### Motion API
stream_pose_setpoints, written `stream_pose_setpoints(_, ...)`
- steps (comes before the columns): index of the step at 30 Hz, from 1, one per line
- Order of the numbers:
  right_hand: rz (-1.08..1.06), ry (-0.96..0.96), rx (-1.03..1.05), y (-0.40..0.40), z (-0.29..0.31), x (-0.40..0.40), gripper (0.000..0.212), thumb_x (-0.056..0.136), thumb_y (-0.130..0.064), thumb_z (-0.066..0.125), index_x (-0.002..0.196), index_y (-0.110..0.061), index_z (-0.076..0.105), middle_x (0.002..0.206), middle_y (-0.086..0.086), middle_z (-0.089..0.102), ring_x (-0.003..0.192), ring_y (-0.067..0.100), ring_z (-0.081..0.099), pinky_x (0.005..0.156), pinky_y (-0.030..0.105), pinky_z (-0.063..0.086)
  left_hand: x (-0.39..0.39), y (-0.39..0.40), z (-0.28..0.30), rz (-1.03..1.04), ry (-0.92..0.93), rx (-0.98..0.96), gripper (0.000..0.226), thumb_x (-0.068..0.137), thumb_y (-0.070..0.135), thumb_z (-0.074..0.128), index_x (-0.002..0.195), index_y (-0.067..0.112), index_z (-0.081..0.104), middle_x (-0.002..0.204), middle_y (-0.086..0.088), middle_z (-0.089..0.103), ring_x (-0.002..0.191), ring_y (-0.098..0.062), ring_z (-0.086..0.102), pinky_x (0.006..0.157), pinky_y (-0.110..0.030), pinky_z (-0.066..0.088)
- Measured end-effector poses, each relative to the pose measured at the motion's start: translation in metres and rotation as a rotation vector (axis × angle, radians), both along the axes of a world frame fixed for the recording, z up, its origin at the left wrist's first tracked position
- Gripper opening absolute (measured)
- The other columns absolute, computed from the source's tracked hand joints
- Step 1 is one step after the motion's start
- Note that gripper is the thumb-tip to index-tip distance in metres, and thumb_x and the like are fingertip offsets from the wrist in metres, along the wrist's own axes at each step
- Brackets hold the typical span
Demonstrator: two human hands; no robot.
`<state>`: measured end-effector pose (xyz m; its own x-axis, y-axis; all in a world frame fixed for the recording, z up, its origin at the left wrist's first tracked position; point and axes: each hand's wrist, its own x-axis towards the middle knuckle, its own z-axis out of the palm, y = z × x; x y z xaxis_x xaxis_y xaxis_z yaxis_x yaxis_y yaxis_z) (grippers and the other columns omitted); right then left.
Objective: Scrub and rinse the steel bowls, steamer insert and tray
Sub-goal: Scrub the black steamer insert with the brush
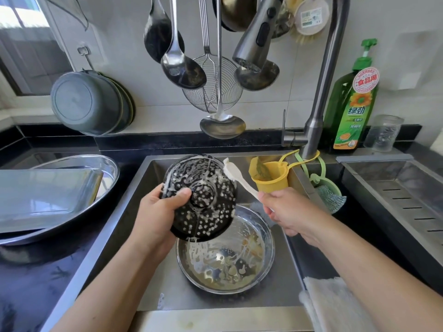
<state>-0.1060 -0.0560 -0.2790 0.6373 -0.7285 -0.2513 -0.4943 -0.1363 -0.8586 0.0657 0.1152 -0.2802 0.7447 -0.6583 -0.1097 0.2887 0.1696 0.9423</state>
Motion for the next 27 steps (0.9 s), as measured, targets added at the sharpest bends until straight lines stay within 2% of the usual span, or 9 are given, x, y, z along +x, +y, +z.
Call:
stream_pose_setpoints(3,0.004,-0.016,-0.053,0.002,0.004,0.002,0.045,0.103,-0.044,0.050,0.068,-0.016,0.054,0.048,-0.007,0.037,0.045,0.013,0.028,0.043,0.022,0.021,-0.005,-0.001,-0.001,-0.034,-0.008,0.027,0.024,0.096,-0.008,0.058,0.116,0.000,0.068,0.110,-0.022,0.076,0.102,-0.039,0.075,0.092,-0.052,0.059)
stream_pose_setpoints(6,-0.003,-0.059,-0.177,0.005,0.011,0.000,0.047,0.104,-0.041,0.049,0.065,-0.015,0.054,0.054,-0.003,0.040,0.048,0.013,0.033,0.046,0.025,0.026,-0.010,-0.004,-0.001,-0.057,-0.012,0.026,0.024,0.095,-0.008,0.059,0.116,-0.001,0.067,0.109,-0.023,0.076,0.100,-0.039,0.075,0.084,-0.047,0.062)
stream_pose_setpoints(10,0.137,0.111,-0.232,0.016,0.009,0.001,0.046,0.103,-0.043,0.049,0.067,-0.017,0.057,0.060,-0.002,0.047,0.050,0.012,0.039,0.043,0.021,0.030,0.003,0.001,0.000,0.014,0.028,-0.010,0.026,0.097,-0.007,0.058,0.120,0.000,0.067,0.110,-0.022,0.076,0.103,-0.039,0.075,0.091,-0.052,0.059)
stream_pose_setpoints(13,0.074,0.075,-0.273,0.015,0.014,0.002,0.045,0.105,-0.041,0.046,0.070,-0.015,0.057,0.063,0.000,0.049,0.052,0.013,0.041,0.049,0.024,0.032,0.001,0.000,-0.001,-0.015,0.011,0.005,0.026,0.097,-0.007,0.058,0.119,0.000,0.067,0.110,-0.022,0.076,0.102,-0.038,0.075,0.090,-0.051,0.060)
stream_pose_setpoints(16,0.076,0.077,-0.246,0.014,0.014,0.001,0.044,0.106,-0.040,0.045,0.071,-0.014,0.057,0.065,0.001,0.048,0.051,0.013,0.039,0.047,0.024,0.031,-0.001,-0.002,-0.002,-0.031,-0.002,0.011,0.025,0.096,-0.006,0.058,0.118,-0.001,0.067,0.110,-0.022,0.076,0.101,-0.038,0.075,0.086,-0.049,0.061)
stream_pose_setpoints(19,0.133,0.124,-0.199,0.018,0.008,0.004,0.045,0.105,-0.042,0.046,0.070,-0.016,0.056,0.061,-0.001,0.045,0.049,0.013,0.037,0.042,0.022,0.028,0.003,-0.001,-0.002,-0.008,0.006,0.004,0.026,0.096,-0.006,0.059,0.119,0.001,0.068,0.111,-0.022,0.076,0.103,-0.039,0.074,0.091,-0.051,0.058)
stream_pose_setpoints(23,0.017,0.046,-0.274,0.006,0.013,0.003,0.047,0.106,-0.041,0.045,0.068,-0.015,0.055,0.059,-0.002,0.045,0.050,0.014,0.039,0.052,0.026,0.032,0.001,-0.002,-0.002,-0.009,-0.032,0.021,0.024,0.096,-0.007,0.059,0.117,0.000,0.068,0.109,-0.022,0.077,0.102,-0.040,0.074,0.093,-0.053,0.058)
stream_pose_setpoints(27,0.154,0.131,-0.279,0.013,0.009,0.003,0.046,0.105,-0.043,0.047,0.067,-0.017,0.055,0.057,-0.003,0.044,0.045,0.011,0.036,0.046,0.024,0.029,0.001,-0.001,-0.002,-0.008,-0.051,0.037,0.021,0.095,-0.007,0.060,0.113,-0.001,0.069,0.106,-0.022,0.077,0.100,-0.041,0.075,0.091,-0.052,0.059)
